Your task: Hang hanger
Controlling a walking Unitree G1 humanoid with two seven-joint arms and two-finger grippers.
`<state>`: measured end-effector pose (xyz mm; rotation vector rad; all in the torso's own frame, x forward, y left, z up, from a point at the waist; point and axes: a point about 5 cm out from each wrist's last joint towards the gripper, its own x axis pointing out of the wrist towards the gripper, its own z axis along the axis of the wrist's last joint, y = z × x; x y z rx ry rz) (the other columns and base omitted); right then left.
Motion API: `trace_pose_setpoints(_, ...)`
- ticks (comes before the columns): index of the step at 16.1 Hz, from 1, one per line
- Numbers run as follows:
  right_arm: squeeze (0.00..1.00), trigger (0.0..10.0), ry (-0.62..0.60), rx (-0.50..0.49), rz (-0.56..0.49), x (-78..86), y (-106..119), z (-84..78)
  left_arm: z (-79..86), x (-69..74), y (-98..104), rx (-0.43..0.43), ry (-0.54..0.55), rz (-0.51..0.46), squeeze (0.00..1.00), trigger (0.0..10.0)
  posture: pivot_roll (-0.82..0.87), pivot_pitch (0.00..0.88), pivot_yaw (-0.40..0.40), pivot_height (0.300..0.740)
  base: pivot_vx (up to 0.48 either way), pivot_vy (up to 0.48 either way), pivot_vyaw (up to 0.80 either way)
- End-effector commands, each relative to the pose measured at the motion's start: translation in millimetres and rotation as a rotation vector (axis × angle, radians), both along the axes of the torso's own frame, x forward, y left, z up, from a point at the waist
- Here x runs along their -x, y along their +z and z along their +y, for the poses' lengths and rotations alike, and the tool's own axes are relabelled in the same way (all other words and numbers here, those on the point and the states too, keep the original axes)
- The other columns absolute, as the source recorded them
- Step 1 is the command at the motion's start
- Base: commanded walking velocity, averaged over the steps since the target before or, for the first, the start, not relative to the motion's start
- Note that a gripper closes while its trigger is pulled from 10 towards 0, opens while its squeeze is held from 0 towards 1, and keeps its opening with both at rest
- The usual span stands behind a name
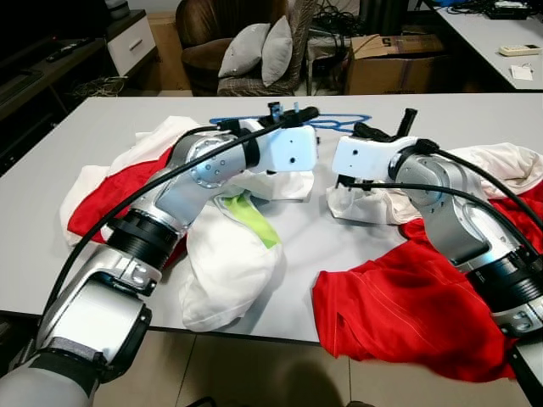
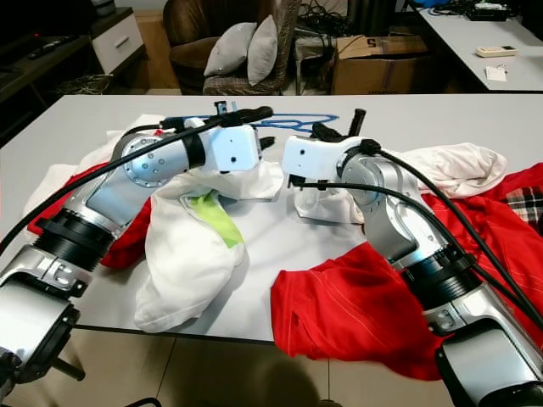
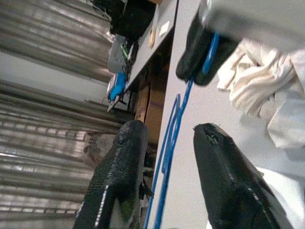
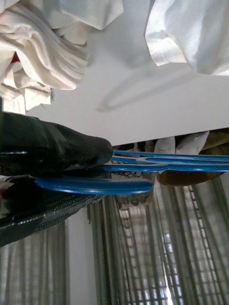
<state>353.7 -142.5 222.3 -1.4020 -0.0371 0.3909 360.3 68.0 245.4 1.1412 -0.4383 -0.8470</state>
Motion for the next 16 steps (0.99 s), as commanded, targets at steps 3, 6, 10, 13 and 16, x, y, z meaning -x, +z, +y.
trace_pose_setpoints(3,0.00,10.0,0.066,0.006,-0.047,3.3,13.6,14.5,4.1,-3.6,-1.6,-0.050,0.016,0.000,0.00,0.0,-0.17,0.000,0.118,0.740,0.000,0.000,0.00)
trace_pose_setpoints(6,0.00,10.0,0.094,0.005,-0.061,6.1,18.2,18.9,9.9,-7.6,-4.8,-0.079,0.052,-0.003,0.00,0.0,-0.17,0.000,0.119,0.740,0.000,0.000,0.00)
trace_pose_setpoints(10,0.00,10.0,0.111,0.001,-0.060,7.8,19.3,21.1,13.4,-10.4,-3.4,-0.088,0.067,-0.012,0.00,0.0,-0.17,0.000,0.119,0.740,0.000,0.000,0.00)
trace_pose_setpoints(13,0.00,10.0,0.121,0.002,-0.055,9.4,19.4,20.8,15.0,-12.0,-2.1,-0.085,0.076,-0.015,0.00,0.0,-0.17,0.000,0.117,0.740,0.000,0.000,0.00)
trace_pose_setpoints(16,0.00,10.0,0.141,-0.027,-0.044,11.9,20.2,22.2,18.9,-15.4,2.0,-0.068,0.101,-0.030,0.00,0.0,-0.17,0.000,0.115,0.740,0.000,0.000,0.00)
